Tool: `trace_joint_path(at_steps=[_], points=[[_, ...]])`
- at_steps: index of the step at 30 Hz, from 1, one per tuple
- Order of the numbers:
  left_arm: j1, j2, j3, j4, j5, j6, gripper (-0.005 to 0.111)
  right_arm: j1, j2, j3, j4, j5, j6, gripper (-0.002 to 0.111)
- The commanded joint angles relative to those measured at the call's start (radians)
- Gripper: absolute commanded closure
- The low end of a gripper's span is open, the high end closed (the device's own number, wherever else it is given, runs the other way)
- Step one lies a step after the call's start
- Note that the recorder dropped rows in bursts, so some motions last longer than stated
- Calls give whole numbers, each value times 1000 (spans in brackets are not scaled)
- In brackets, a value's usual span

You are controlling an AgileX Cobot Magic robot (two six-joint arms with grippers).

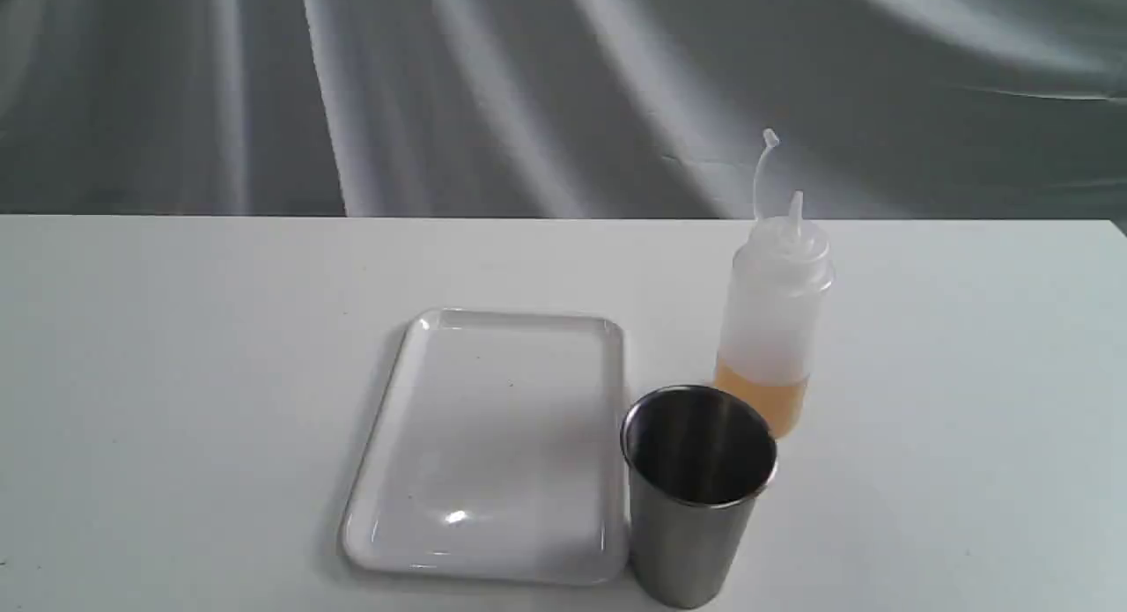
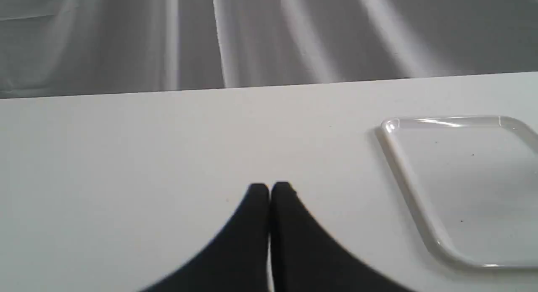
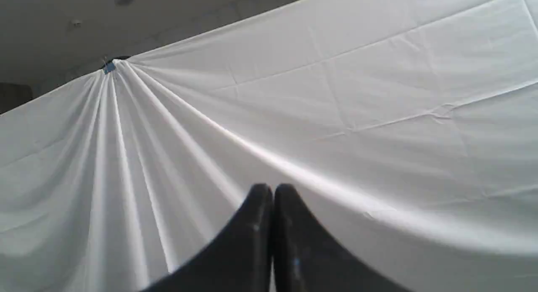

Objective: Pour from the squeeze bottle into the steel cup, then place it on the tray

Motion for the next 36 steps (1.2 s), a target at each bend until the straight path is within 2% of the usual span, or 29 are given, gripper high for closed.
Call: trace_joint_path(at_steps=[1,5,14,20,29,36], points=[[2,-3,4,-1,-8,-6,107,36,86,-93,-14,84,0,108],[2,-3,4,-1,-8,-6,107,101,193,-195,-14,186,-52,108],[2,-3,4,-1,-8,-3,107,186,395,-250,-14,125,-174,108],[2,-3,4,-1,-8,-5,107,200,556,-250,-72,-23,-219,108],[2,-3,4,-1,-8,-5,107,200,653,-250,-73,-23,-229,108],[2,-3,4,-1,-8,-3,107,202,735,-250,-165,-40,-408,108]])
